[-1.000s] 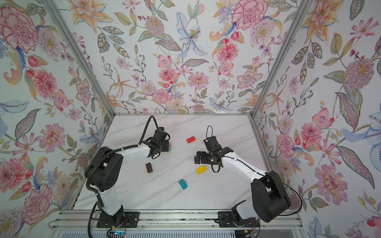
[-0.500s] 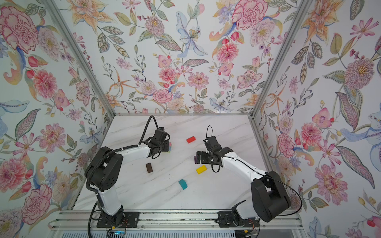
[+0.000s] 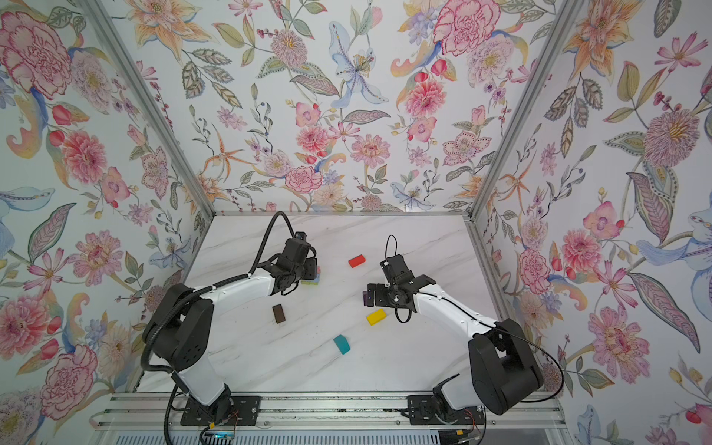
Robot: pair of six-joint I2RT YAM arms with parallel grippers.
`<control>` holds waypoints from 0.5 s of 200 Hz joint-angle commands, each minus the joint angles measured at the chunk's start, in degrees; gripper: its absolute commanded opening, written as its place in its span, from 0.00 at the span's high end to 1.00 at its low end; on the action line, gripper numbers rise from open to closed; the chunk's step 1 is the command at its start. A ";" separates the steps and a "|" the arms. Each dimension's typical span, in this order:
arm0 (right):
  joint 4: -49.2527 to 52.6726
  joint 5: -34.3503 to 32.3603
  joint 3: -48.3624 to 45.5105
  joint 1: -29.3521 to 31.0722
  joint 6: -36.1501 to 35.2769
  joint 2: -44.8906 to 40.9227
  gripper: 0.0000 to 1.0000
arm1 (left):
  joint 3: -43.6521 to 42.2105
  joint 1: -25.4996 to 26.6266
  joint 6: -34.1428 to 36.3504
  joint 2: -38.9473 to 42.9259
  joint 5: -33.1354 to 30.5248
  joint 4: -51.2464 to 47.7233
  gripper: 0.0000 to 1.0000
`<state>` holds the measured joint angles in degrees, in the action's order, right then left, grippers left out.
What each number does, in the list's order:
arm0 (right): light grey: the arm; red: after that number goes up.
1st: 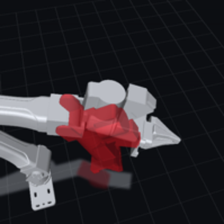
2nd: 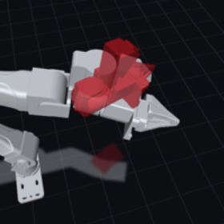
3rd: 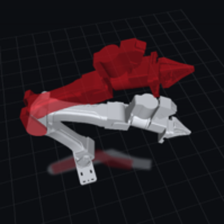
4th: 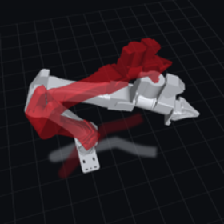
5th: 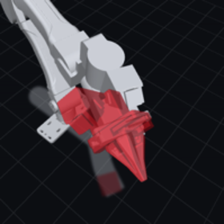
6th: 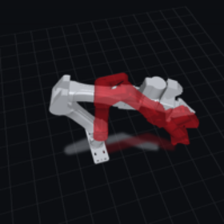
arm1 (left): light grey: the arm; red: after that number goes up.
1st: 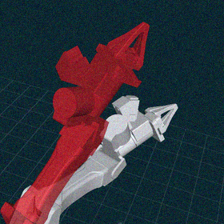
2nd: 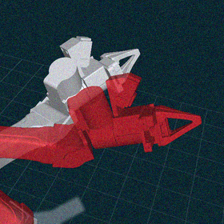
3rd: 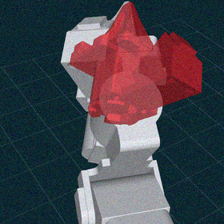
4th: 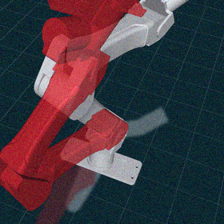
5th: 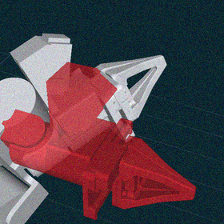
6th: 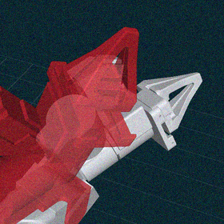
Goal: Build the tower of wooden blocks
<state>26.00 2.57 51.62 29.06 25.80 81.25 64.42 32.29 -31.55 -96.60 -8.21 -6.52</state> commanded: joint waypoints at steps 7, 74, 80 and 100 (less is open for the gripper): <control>2.21 -2.13 -0.34 1.92 1.48 -3.71 0.01 | -3.25 0.62 1.14 10.67 -2.99 -1.72 0.34; 6.08 -5.72 3.11 11.23 4.98 -5.26 0.01 | -21.53 0.70 -0.82 34.46 -4.62 -6.17 0.02; 6.46 -6.12 3.77 11.92 5.10 -4.94 0.01 | -22.66 0.67 -1.39 36.47 -4.71 -7.06 0.01; 7.93 -7.60 6.40 14.84 5.79 -3.08 0.01 | -27.11 0.75 -2.93 42.22 -4.91 -9.25 0.01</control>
<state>30.94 -2.02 54.26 41.30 29.74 76.66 41.39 32.64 -32.36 -59.77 -11.46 -11.53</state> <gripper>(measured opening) 0.992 0.991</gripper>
